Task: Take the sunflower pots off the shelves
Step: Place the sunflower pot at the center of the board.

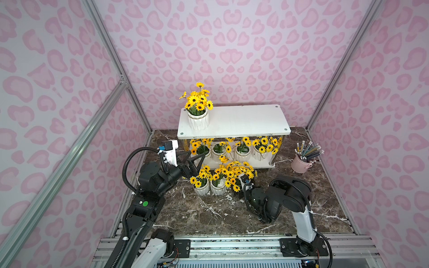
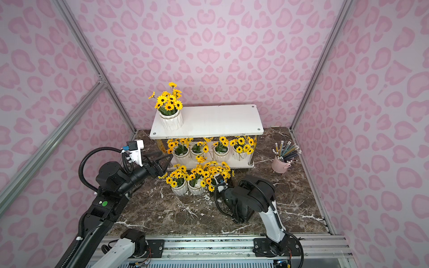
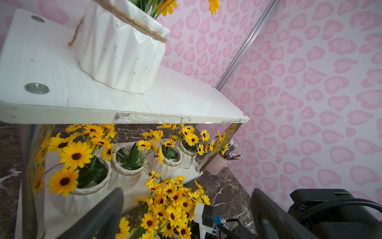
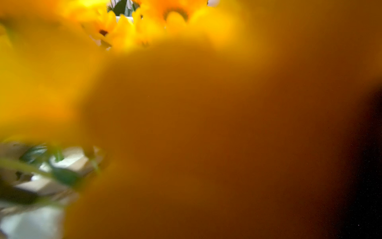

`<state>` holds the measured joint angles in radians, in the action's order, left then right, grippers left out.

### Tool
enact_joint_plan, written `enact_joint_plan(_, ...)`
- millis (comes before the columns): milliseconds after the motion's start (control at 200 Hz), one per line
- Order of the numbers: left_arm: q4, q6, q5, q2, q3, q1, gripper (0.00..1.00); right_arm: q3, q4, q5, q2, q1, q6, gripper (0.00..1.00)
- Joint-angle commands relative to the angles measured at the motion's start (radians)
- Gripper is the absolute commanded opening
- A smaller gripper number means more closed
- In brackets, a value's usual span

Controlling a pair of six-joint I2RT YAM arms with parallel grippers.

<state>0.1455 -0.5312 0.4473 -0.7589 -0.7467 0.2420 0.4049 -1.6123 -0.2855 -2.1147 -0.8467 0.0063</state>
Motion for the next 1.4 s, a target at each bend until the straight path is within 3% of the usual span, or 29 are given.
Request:
enact_joint_plan(0,-0.012,0.008,-0.008,-0.001,-0.003,-0.001,0.98,-0.011,-0.170,0.043,-0.052,-0.007,0.009,0.00)
enact_joint_plan(180,-0.014,0.004,-0.008,0.009,0.003,0.000,0.98,0.005,-0.108,0.052,-0.039,-0.024,0.000,0.01)
enact_joint_plan(225,-0.014,0.004,-0.008,0.013,0.006,-0.001,0.98,0.006,-0.104,0.047,-0.039,-0.028,0.001,0.14)
enact_joint_plan(290,-0.005,0.006,-0.008,0.017,0.004,-0.001,0.98,0.003,-0.097,0.032,-0.029,-0.035,0.012,0.50)
enact_joint_plan(340,0.004,0.012,-0.012,0.022,0.003,-0.001,0.97,0.005,-0.073,0.012,-0.016,-0.043,0.019,0.68)
enact_joint_plan(505,0.027,0.022,-0.022,0.035,-0.009,-0.001,0.97,0.015,0.007,-0.011,0.027,-0.056,0.022,0.98)
enact_joint_plan(1395,0.048,0.033,-0.035,0.046,-0.039,0.000,0.97,-0.061,0.154,-0.055,0.220,-0.083,0.005,0.99)
